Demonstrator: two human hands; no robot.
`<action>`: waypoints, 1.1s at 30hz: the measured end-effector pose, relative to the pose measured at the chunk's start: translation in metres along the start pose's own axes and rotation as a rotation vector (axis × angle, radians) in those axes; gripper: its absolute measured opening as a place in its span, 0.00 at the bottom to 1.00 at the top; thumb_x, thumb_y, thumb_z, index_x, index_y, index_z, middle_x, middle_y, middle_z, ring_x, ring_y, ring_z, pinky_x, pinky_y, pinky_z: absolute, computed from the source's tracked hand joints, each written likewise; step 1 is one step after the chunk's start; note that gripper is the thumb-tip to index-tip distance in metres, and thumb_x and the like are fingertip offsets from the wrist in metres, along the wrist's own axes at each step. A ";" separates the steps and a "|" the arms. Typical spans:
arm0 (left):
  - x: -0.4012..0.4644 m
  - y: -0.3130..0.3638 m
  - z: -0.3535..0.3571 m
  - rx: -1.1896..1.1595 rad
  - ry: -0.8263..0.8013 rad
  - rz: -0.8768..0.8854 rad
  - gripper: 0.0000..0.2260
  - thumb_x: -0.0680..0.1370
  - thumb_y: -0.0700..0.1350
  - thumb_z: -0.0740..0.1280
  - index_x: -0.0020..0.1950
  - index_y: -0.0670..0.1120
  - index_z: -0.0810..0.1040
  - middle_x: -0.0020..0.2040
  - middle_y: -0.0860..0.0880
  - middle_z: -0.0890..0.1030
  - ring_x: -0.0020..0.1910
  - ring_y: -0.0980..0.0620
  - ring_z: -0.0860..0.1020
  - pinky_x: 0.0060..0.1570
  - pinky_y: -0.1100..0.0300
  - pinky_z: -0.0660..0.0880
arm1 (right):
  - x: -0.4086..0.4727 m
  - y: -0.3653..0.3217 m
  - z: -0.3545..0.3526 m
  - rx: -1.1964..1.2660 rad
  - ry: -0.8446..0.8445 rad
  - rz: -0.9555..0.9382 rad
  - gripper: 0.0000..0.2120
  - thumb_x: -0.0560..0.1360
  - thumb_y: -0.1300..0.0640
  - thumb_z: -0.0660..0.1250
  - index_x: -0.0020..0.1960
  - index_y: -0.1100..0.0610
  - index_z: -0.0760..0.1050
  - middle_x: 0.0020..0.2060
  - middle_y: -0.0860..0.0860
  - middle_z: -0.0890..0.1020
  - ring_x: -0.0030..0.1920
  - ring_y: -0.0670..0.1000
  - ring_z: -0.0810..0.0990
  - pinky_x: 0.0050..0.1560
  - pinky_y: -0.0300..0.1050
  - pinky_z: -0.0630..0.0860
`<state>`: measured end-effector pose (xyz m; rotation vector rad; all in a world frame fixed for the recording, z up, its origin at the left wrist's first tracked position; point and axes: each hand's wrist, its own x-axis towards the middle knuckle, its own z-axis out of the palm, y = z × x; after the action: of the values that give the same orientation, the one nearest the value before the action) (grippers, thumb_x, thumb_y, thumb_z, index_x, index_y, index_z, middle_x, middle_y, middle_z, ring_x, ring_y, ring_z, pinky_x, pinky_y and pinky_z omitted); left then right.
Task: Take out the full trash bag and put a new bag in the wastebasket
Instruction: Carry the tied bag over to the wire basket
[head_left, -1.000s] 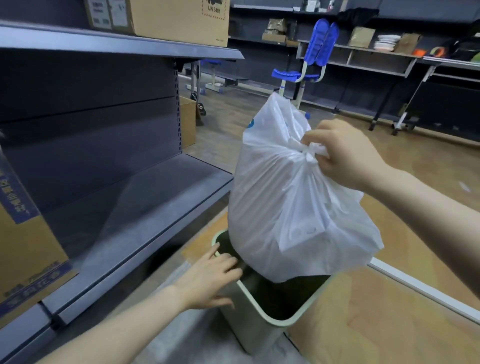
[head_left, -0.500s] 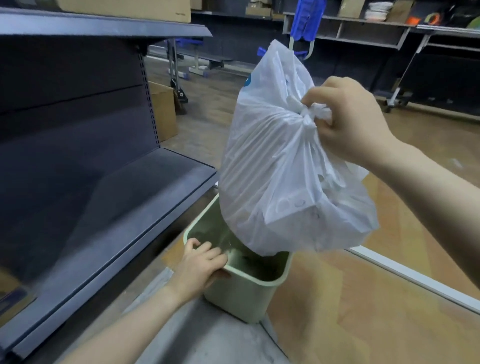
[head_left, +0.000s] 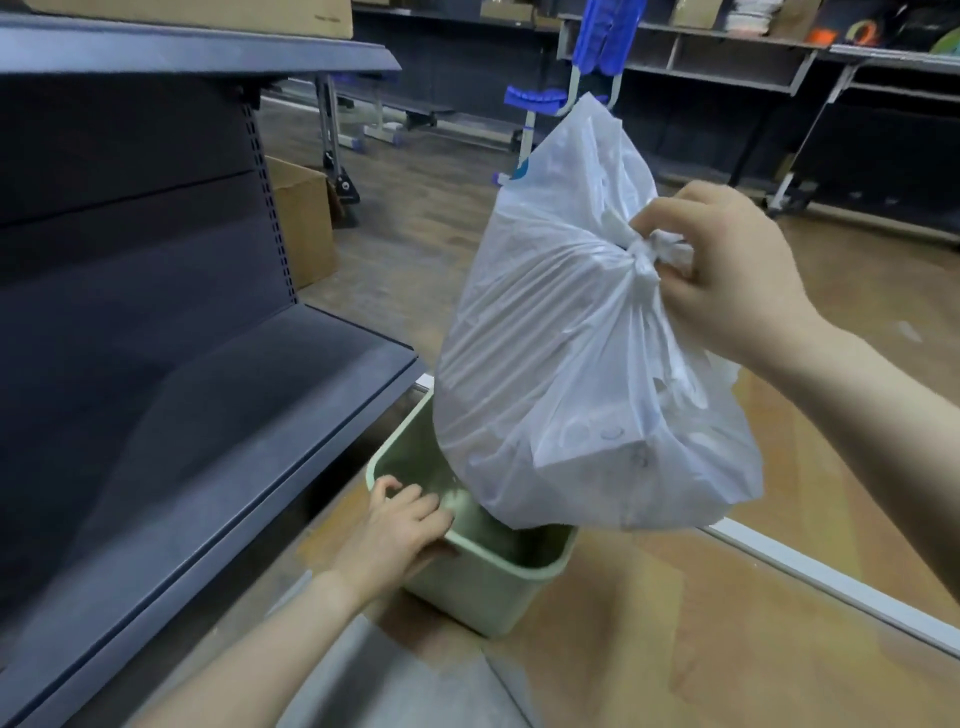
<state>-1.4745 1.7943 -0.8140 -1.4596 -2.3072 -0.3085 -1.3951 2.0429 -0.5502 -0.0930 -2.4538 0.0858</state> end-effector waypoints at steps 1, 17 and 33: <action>-0.006 -0.002 -0.005 -0.006 -0.063 0.003 0.12 0.79 0.56 0.57 0.41 0.50 0.63 0.33 0.52 0.72 0.37 0.53 0.67 0.46 0.56 0.64 | 0.001 -0.002 0.001 0.009 -0.012 0.016 0.12 0.71 0.66 0.63 0.51 0.56 0.78 0.44 0.54 0.74 0.50 0.59 0.72 0.43 0.50 0.71; 0.104 0.032 -0.261 -0.001 -0.846 -0.507 0.21 0.79 0.55 0.59 0.68 0.46 0.66 0.66 0.45 0.69 0.70 0.44 0.62 0.69 0.33 0.39 | 0.092 -0.052 -0.098 0.047 -0.624 0.110 0.08 0.75 0.57 0.60 0.51 0.55 0.76 0.40 0.49 0.69 0.52 0.55 0.72 0.38 0.42 0.61; 0.158 0.043 -0.557 -0.161 -1.022 -0.653 0.24 0.76 0.56 0.64 0.68 0.47 0.67 0.65 0.46 0.71 0.66 0.46 0.70 0.67 0.45 0.60 | 0.181 -0.091 -0.308 -0.039 -1.085 0.134 0.15 0.71 0.59 0.59 0.31 0.50 0.56 0.31 0.46 0.64 0.43 0.55 0.68 0.42 0.45 0.61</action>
<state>-1.3805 1.7274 -0.2454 -0.9574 -3.6407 0.1490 -1.3441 1.9805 -0.1903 -0.2888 -3.5309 0.1825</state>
